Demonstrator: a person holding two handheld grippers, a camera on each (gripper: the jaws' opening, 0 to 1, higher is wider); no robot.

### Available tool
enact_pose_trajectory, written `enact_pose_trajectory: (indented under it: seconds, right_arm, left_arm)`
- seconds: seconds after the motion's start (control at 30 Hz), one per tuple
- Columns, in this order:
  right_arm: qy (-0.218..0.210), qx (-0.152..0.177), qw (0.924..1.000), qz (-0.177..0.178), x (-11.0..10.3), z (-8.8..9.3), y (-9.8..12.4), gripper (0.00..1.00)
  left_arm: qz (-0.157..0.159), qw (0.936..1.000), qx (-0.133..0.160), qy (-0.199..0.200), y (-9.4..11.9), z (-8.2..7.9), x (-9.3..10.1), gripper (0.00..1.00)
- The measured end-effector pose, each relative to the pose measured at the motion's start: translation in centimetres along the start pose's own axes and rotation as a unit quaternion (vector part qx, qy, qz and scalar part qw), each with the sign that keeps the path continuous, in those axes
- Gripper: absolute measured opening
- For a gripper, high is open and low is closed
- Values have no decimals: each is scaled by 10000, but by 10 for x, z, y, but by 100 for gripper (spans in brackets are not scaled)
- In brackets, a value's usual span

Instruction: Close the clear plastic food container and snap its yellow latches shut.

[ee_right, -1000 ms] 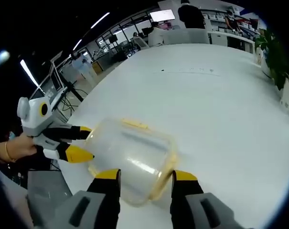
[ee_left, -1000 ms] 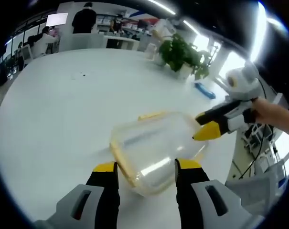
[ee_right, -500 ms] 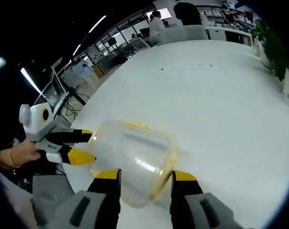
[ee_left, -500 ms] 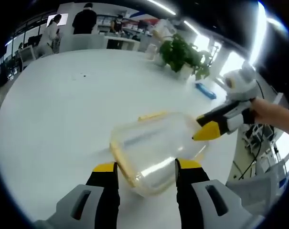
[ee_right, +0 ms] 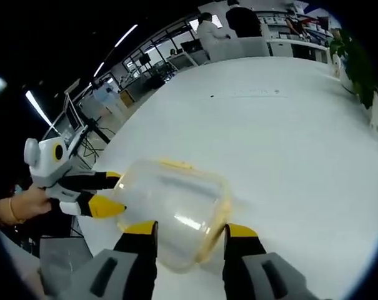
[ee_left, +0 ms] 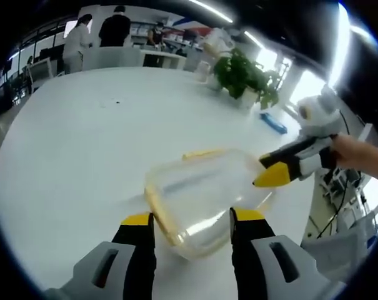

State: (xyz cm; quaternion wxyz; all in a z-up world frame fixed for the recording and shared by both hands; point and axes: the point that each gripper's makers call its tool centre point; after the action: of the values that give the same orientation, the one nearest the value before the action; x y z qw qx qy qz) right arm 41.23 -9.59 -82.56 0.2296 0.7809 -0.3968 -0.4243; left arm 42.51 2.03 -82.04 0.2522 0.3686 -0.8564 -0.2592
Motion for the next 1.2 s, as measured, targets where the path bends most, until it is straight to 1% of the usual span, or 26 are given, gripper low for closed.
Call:
enact_pose_trajectory:
  seconds: [0.17,0.27,0.37,0.53,0.63,0.77,0.87,1.0,1.1,1.2]
  right_arm:
    - [-38,-31,10000,57,-5,-13,-13,39]
    - [-46,-94,9999,93,-7,-24,-24,39]
    - [-24,-62,10000,70,-8,-34,-31,39]
    - [-37,-6,10000,60,-8,-51,-44,39]
    - [-12,-42,10000,59,-8,-61,-52,39]
    - [0,-56,10000,53,-6,-71,-59,39]
    - [13,-31,10000,57,-4,-79,-65,39]
    - [8,29,10000,62,-1,-86,-69,39]
    - [84,246,9996,124,-1,-91,-71,39]
    - [68,327,9994,114,-1,-92,-71,38]
  left_arm:
    - [-108,9999,97,39,-2,-8,-16,46]
    - [-182,9997,166,69,-4,-14,-30,46]
    - [-253,9994,198,111,-5,-20,-39,46]
    - [-356,9985,364,180,-11,-31,-60,46]
    - [-441,9979,427,225,-14,-37,-69,46]
    - [-511,9972,481,265,-19,-44,-79,46]
    - [-564,9965,539,295,-23,-50,-87,46]
    - [-604,9960,565,329,-28,-56,-94,46]
    - [-621,9961,522,354,-30,-60,-98,46]
    - [-635,9959,538,364,-30,-60,-98,46]
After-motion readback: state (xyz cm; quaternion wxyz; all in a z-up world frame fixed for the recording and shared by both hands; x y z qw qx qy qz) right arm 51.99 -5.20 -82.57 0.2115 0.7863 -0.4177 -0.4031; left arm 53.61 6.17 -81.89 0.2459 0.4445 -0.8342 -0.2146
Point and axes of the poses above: the point that each gripper's makers call its tool centre point, and the gripper's own axes: y roughly backward along the fingers, x roughly to its right, z roughly out of its underside, and after that the axes turned 6 degrees about -y, right-handed
